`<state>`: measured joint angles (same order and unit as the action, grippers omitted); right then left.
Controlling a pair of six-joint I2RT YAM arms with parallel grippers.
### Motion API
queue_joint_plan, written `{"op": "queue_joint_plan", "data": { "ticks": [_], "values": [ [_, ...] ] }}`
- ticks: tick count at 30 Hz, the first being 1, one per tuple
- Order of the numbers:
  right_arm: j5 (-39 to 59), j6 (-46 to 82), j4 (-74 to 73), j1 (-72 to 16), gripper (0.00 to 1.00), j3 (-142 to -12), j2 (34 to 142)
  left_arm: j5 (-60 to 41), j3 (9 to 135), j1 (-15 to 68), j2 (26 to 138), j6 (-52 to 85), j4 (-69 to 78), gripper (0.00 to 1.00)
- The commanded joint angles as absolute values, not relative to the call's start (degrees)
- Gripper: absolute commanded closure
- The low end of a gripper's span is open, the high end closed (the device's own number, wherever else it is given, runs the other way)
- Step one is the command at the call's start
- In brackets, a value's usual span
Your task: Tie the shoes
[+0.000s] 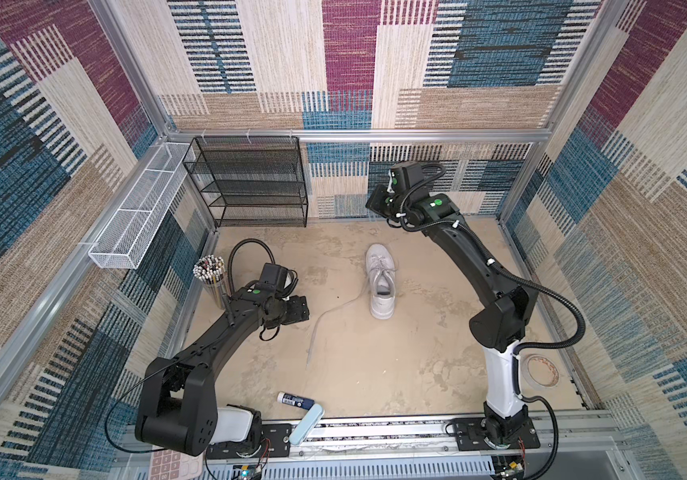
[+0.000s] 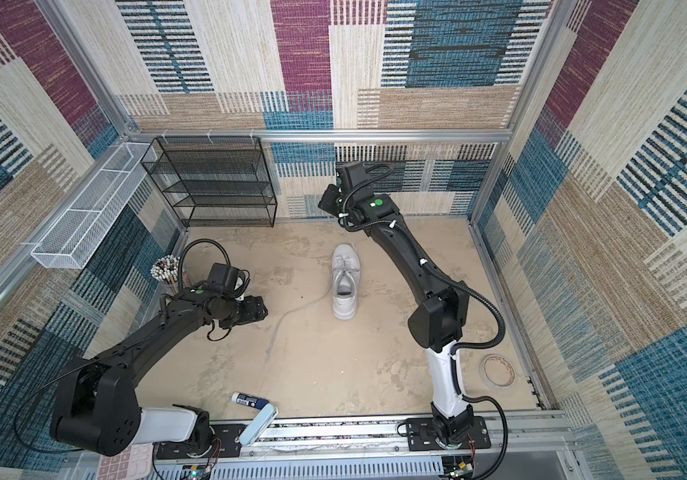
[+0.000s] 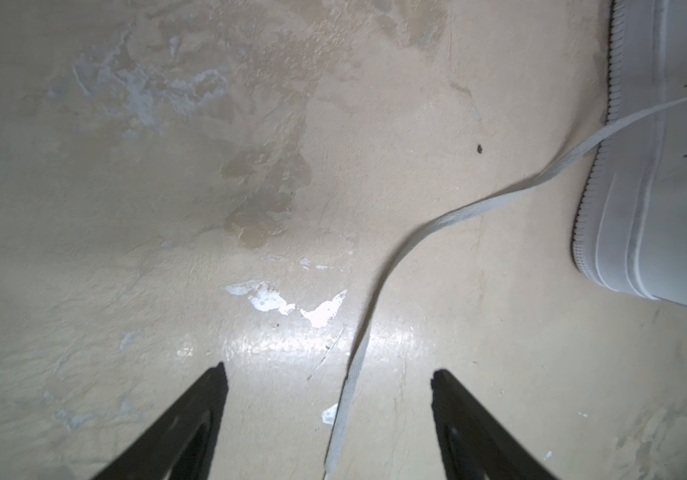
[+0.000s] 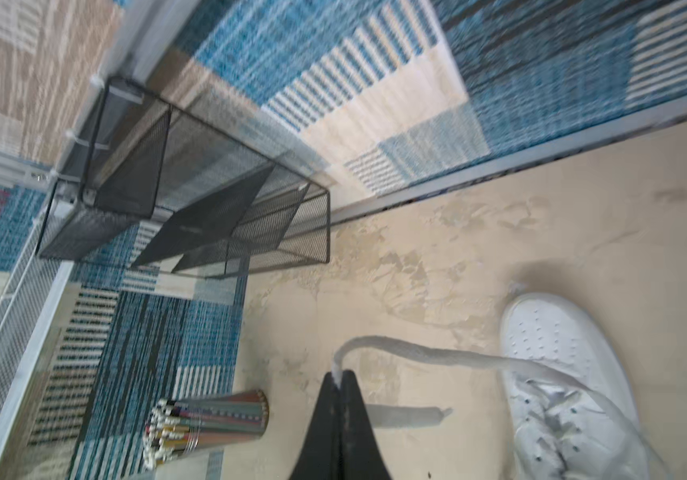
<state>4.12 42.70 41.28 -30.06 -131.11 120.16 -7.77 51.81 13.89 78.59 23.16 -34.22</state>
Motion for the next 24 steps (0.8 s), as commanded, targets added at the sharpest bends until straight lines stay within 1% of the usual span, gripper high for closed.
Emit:
{"op": "queue_joint_plan", "data": {
  "ticks": [1, 6, 11, 16, 17, 19, 20, 21, 22, 24],
  "values": [
    [7.24, 44.49, 38.81, -31.99, 1.0, -131.57, 122.27, -7.23, 51.33, 13.87, 78.27, 22.77, -34.8, 0.19],
    [8.69, 46.26, 37.66, -35.04, 1.0, -131.08, 126.42, -7.25, 50.67, 13.89, 77.7, 23.02, -34.85, 0.19],
    [9.79, 49.35, 32.65, -37.76, 1.0, -125.79, 129.06, -7.82, 50.02, 13.85, 77.44, 23.46, -34.84, 0.19],
    [10.27, 49.7, 32.79, -38.77, 1.0, -128.67, 134.98, -6.91, 48.64, 13.86, 76.29, 24.18, -35.05, 0.2],
    [10.54, 49.65, 33.2, -38.76, 0.98, -129.68, 136.19, -6.73, 48.43, 13.83, 76.29, 24.33, -35.27, 0.21],
    [11.16, 48.89, 34.31, -38.85, 0.86, -131.84, 138.31, -5.96, 48.47, 13.89, 76.84, 24.8, -36.3, 0.25],
    [11.04, 48.42, 35.36, -38.79, 0.7, -132.95, 139.12, -5.6, 48.59, 13.89, 77.19, 25.14, -36.88, 0.27],
    [10.94, 47.97, 36.14, -38.82, 0.58, -133.76, 139.46, -5.54, 48.68, 13.87, 77.64, 25.26, -37.26, 0.29],
    [10.65, 47.58, 36.52, -38.8, 0.5, -133.94, 139.41, -5.6, 48.7, 13.86, 78.07, 25.39, -37.59, 0.3],
    [10.23, 46.67, 36.81, -38.76, 0.39, -133.3, 138.53, -5.32, 48.84, 14.24, 78.98, 25.6, -37.88, 0.31]
  ]
}}
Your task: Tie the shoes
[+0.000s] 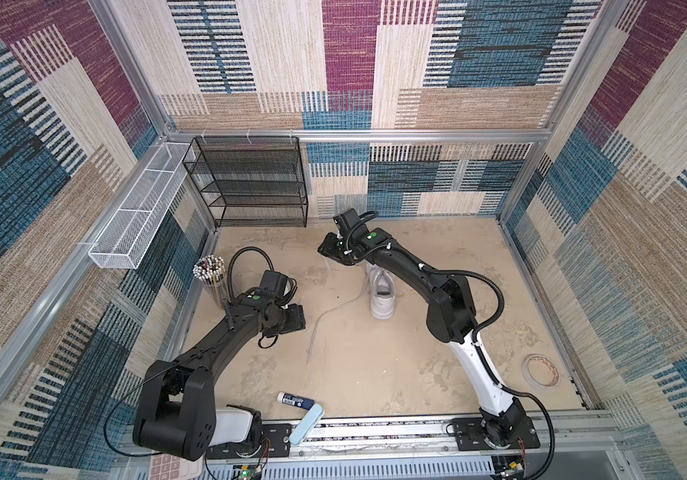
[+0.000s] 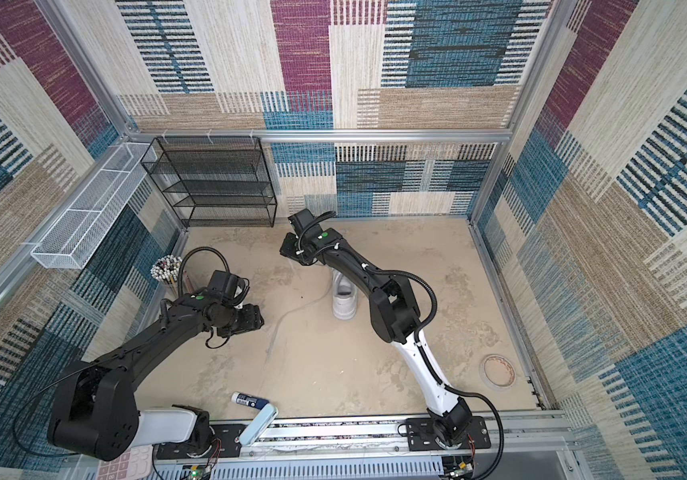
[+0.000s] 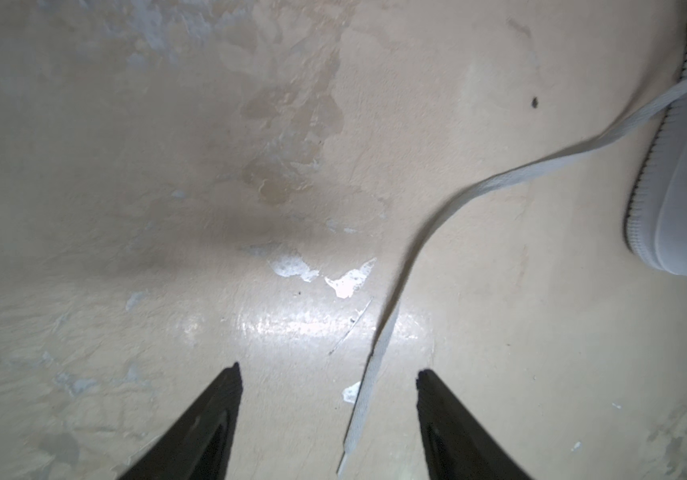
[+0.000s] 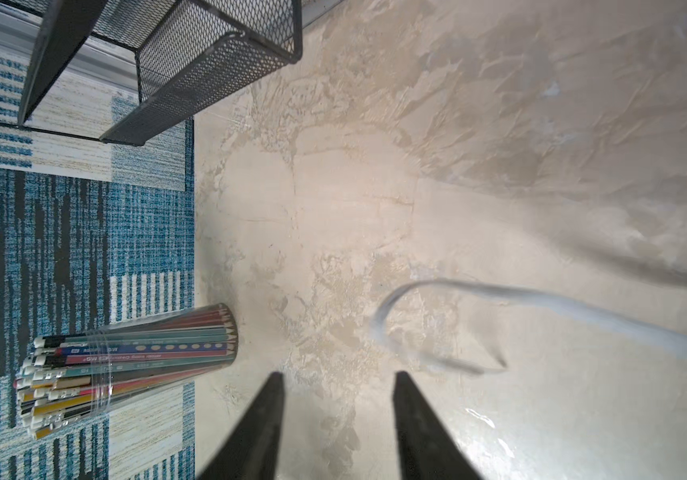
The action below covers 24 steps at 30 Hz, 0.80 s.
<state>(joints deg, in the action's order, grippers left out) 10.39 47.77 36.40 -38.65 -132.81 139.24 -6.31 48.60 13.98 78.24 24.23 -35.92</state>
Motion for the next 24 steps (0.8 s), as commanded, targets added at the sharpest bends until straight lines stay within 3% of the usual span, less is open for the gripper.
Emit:
{"op": "queue_joint_plan", "data": {
  "ticks": [1, 7, 16, 24],
  "values": [
    [9.78, 46.25, 37.31, -38.76, 0.34, -133.16, 137.93, -5.2, 48.89, 14.53, 79.4, 25.53, -37.96, 0.31],
    [4.18, 42.8, 40.25, -37.49, 0.26, -128.32, 130.91, -2.15, 51.27, 18.05, 83.13, 25.18, -39.72, 0.33],
    [2.55, 39.38, 33.63, -28.72, 0.26, -101.91, 110.79, 2.36, 56.38, 25.0, 92.41, 26.59, -41.09, 0.39],
    [2.97, 36.26, 31.87, -22.78, 0.26, -88.88, 101.08, 2.61, 60.18, 26.73, 98.95, 26.98, -41.37, 0.6]
  ]
}}
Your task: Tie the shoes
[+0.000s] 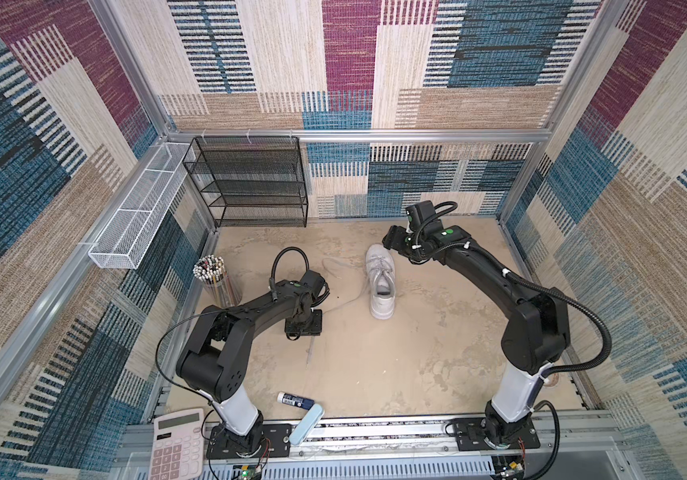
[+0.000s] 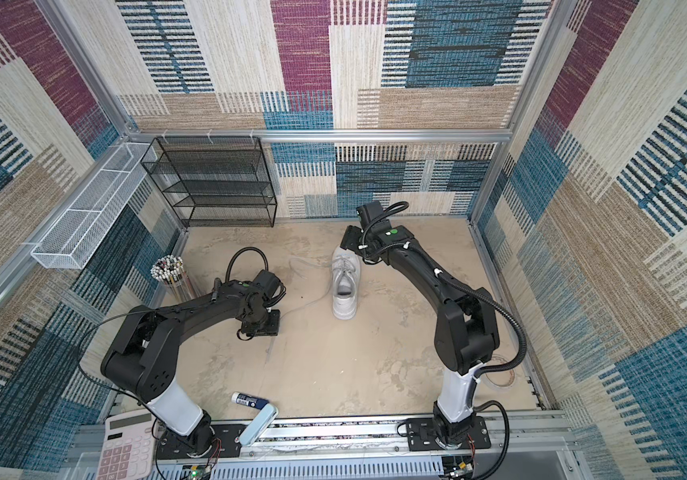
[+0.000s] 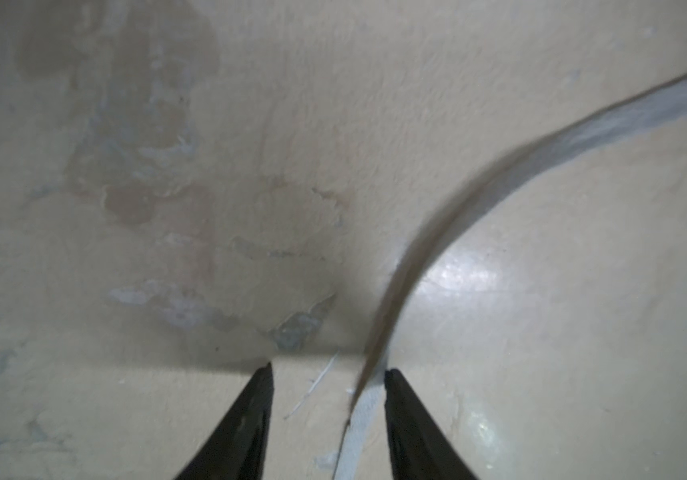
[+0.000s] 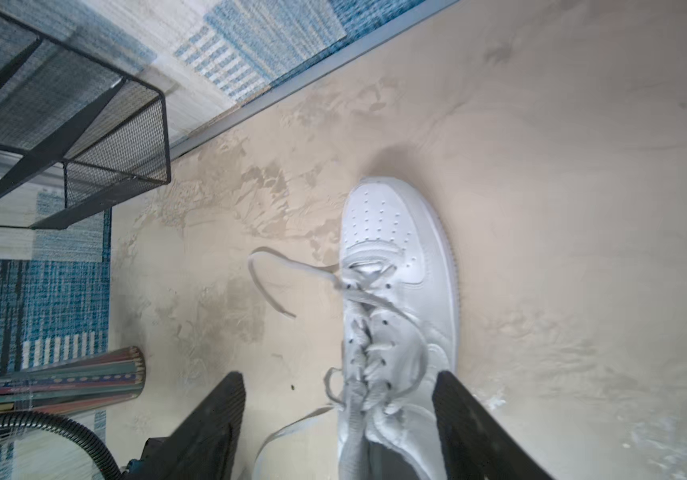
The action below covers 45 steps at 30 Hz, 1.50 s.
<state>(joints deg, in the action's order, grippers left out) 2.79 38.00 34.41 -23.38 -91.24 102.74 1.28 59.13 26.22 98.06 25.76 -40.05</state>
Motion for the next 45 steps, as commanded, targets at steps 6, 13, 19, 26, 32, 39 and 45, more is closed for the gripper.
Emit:
{"op": "queue_joint_plan", "data": {
  "ticks": [6, 13, 19, 26, 32, 39, 45],
  "values": [
    [4.3, 36.52, 30.13, -20.82, 0.26, -83.74, 97.73, 3.43, 60.93, 29.14, 100.62, 27.31, -41.83, 0.74],
    [4.55, 35.71, 28.46, -19.35, 0.27, -77.5, 91.68, 2.68, 60.43, 30.07, 99.9, 27.62, -41.5, 0.96],
    [4.27, 35.33, 27.01, -16.99, 0.27, -69.58, 84.14, -0.61, 68.31, 30.12, 94.29, 26.37, -44.94, 1.0],
    [5.23, 34.13, 26.7, -12.91, 0.27, -65.35, 80.5, -3.6, 90.59, 30.32, 95.76, 24.73, -51.58, 1.0],
    [6.16, 32.44, 27.64, -9.45, 0.27, -66.05, 79.98, -6.08, 122.11, 31.0, 110.59, 22.15, -58.8, 1.0],
    [7.38, 31.12, 28.96, -6.23, 0.26, -65.72, 79.3, -10.27, 157.25, 32.89, 132.05, 24.45, -60.88, 1.0],
    [10.19, 29.86, 28.99, -4.58, 0.26, -63.58, 77.92, -16.92, 151.45, 34.8, 137.15, 32.9, -39.48, 1.0]
  ]
}}
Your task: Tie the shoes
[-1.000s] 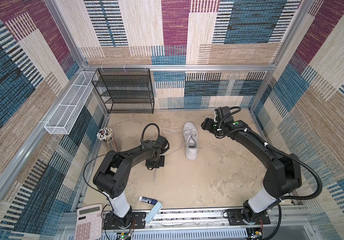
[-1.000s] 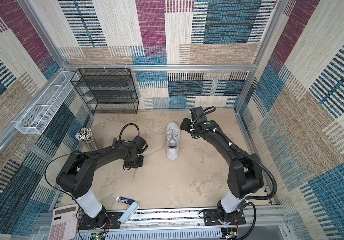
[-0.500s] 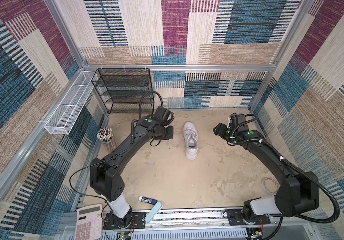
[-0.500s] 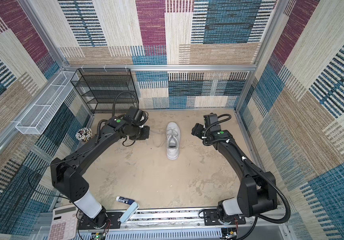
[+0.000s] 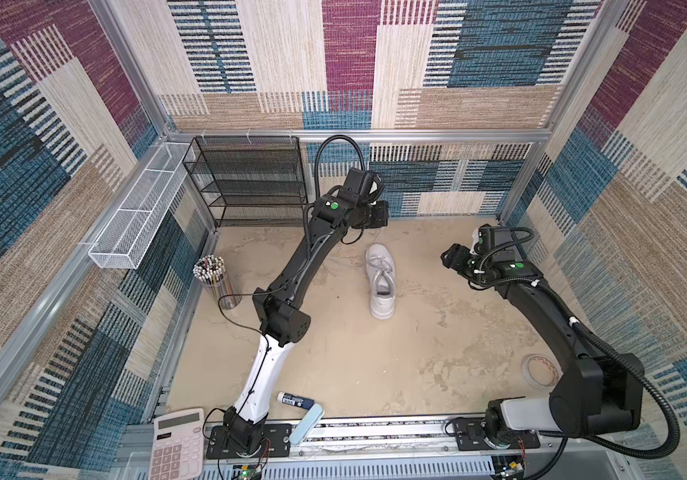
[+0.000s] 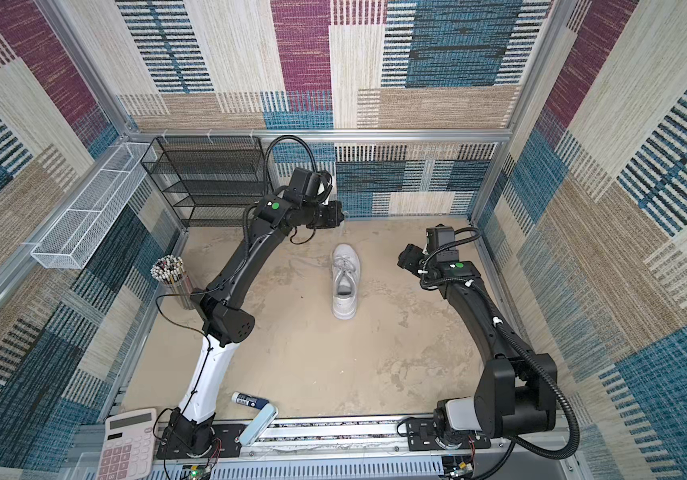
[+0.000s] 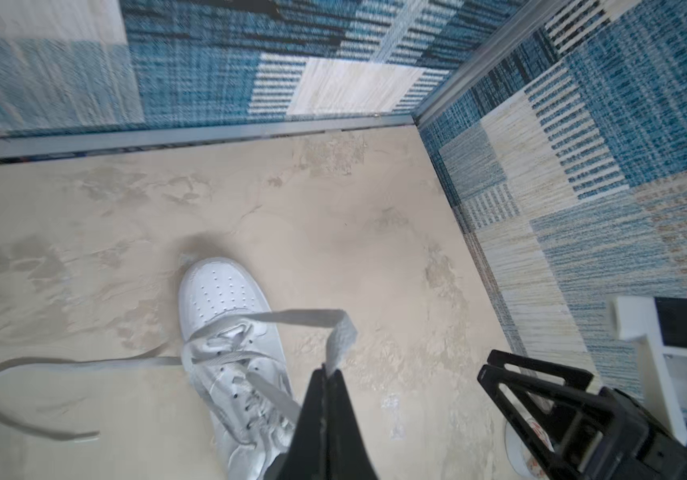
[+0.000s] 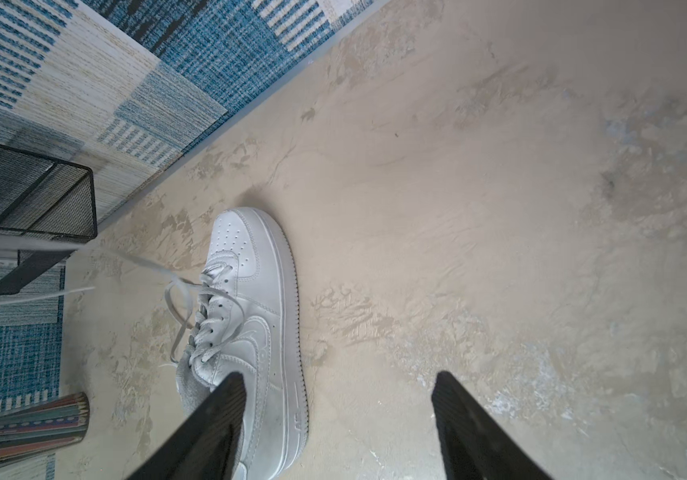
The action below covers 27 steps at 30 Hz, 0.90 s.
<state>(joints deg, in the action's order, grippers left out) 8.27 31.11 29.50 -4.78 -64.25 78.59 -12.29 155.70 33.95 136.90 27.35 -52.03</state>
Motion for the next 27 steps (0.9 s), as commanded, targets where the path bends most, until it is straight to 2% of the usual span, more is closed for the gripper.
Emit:
{"op": "queue_joint_plan", "data": {
  "ticks": [1, 4, 10, 18, 24, 27],
  "values": [
    [10.45, 29.58, 29.07, -4.48, 0.26, -63.41, 77.87, -17.83, 147.86, 35.46, 136.89, 34.26, -32.7, 1.0],
    [10.61, 29.18, 29.7, -4.29, 0.26, -63.59, 77.73, -17.57, 144.0, 37.52, 138.44, 36.94, -21.6, 1.0],
    [10.55, 28.94, 29.88, -3.88, 0.26, -63.52, 76.92, -20.3, 147.91, 39.24, 146.37, 44.18, -14.33, 1.0],
    [11.86, 26.63, 29.37, -2.42, 0.25, -62.11, 76.97, -20.59, 141.88, 40.73, 148.45, 44.93, -13.81, 1.0],
    [19.56, 16.01, 25.71, -2.11, 0.25, -59.98, 79.94, -22.63, 138.61, 41.22, 147.28, 45.95, -14.61, 1.0],
    [18.06, 13.93, 23.05, -2.04, 0.25, -58.45, 80.73, -22.27, 140.82, 41.3, 147.76, 45.9, -19.6, 1.0]
  ]
}}
